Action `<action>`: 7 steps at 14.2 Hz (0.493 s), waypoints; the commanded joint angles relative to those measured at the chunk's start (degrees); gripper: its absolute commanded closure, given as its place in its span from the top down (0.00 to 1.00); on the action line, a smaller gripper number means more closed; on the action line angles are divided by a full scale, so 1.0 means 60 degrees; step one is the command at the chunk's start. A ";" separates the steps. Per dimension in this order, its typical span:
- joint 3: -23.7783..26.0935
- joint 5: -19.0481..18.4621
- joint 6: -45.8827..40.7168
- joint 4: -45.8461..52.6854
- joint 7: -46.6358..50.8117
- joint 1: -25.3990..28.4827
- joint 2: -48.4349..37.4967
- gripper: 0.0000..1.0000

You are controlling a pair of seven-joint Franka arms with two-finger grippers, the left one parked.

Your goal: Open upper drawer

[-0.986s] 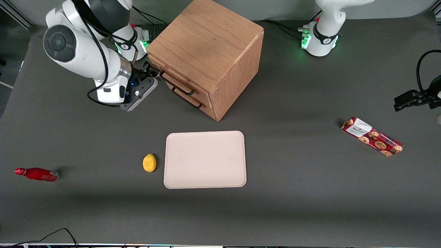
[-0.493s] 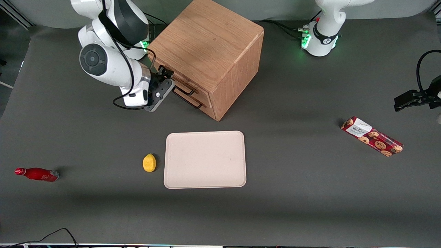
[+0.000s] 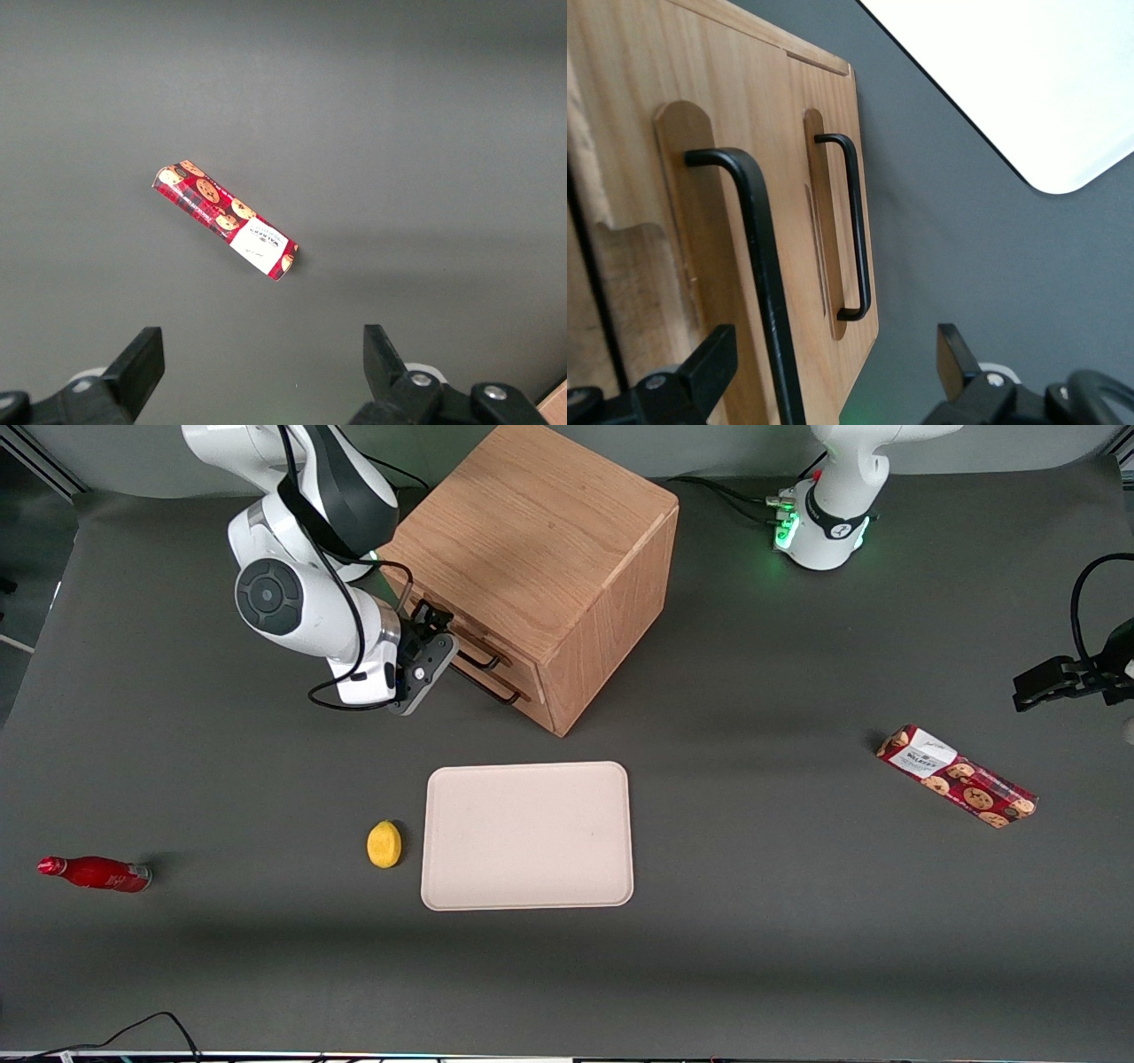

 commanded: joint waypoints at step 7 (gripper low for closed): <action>0.0185 0.0238 0.0718 -0.0466 -0.0415 -0.0023 0.0223 1.00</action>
